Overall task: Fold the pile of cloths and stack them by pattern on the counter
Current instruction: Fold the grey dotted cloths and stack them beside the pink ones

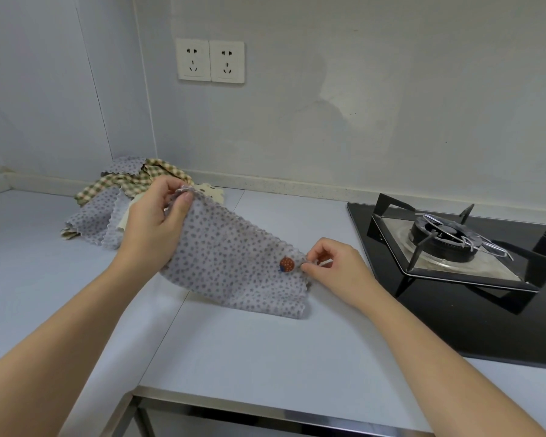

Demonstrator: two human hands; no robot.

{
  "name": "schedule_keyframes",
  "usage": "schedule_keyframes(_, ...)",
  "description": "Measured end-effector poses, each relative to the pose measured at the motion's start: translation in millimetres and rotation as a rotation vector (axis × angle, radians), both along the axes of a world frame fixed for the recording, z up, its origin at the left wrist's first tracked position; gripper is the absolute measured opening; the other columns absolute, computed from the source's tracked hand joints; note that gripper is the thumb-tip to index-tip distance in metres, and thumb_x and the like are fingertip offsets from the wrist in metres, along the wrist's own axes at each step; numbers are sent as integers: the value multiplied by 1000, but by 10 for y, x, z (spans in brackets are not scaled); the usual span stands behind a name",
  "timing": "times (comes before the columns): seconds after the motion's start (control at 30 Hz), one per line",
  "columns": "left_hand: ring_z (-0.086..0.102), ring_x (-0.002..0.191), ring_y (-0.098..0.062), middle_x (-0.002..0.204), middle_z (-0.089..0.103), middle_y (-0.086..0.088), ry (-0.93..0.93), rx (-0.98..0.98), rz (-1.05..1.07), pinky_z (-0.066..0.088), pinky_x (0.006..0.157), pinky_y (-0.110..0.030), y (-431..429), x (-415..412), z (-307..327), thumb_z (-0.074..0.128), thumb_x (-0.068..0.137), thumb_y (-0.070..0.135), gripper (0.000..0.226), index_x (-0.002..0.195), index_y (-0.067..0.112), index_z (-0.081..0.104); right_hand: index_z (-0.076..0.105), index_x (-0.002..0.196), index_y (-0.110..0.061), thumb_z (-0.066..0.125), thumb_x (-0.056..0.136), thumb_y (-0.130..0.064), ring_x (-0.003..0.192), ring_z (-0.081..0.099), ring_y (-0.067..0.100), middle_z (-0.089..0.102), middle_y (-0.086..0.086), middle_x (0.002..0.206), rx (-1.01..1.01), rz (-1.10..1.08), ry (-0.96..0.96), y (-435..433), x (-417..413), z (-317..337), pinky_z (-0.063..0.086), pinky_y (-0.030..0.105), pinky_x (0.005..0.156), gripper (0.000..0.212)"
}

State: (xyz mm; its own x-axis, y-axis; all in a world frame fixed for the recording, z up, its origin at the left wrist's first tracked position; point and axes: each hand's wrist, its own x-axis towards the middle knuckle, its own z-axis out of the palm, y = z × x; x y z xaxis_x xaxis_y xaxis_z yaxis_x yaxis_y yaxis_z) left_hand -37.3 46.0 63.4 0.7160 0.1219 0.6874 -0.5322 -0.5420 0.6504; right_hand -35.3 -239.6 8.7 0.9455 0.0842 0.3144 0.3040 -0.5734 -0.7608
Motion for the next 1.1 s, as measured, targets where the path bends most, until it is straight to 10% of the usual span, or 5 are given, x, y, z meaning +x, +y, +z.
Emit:
schedule_keyframes(0.33, 51, 68, 12, 77, 54, 14, 8, -20, 1, 37, 64, -4, 42, -41, 53, 53, 97, 15, 26, 84, 38, 48, 57, 72, -7, 69, 84, 1, 67, 62, 15, 65, 2, 65, 455, -42, -6, -43, -18, 126, 52, 37, 77, 18)
schedule_keyframes(0.77, 52, 70, 4, 77, 56, 11, -14, -119, -104, 39, 64, -9, 54, -49, 83, 52, 97, 11, 22, 84, 29, 54, 59, 70, -6, 70, 80, 5, 68, 64, 11, 66, 0, 72, 408, -27, -179, -82, -78, 212, 53, 36, 73, 19)
schedule_keyframes(1.0, 55, 74, -15, 76, 58, -3, 214, -251, -150, 43, 69, -33, -17, -5, 146, 52, 98, 21, 17, 81, 23, 55, 57, 68, -16, 67, 83, -6, 53, 45, 10, 50, 2, 64, 806, 102, 44, -197, -78, 348, 38, 20, 47, 21)
schedule_keyframes(1.1, 60, 84, -25, 89, 65, -7, 403, -114, -15, 47, 77, -42, -31, 84, 21, 51, 97, 27, 16, 84, 20, 57, 59, 72, -17, 64, 88, -10, 56, 47, 11, 54, 0, 67, 664, 27, 159, -227, -51, 316, 39, 21, 50, 19)
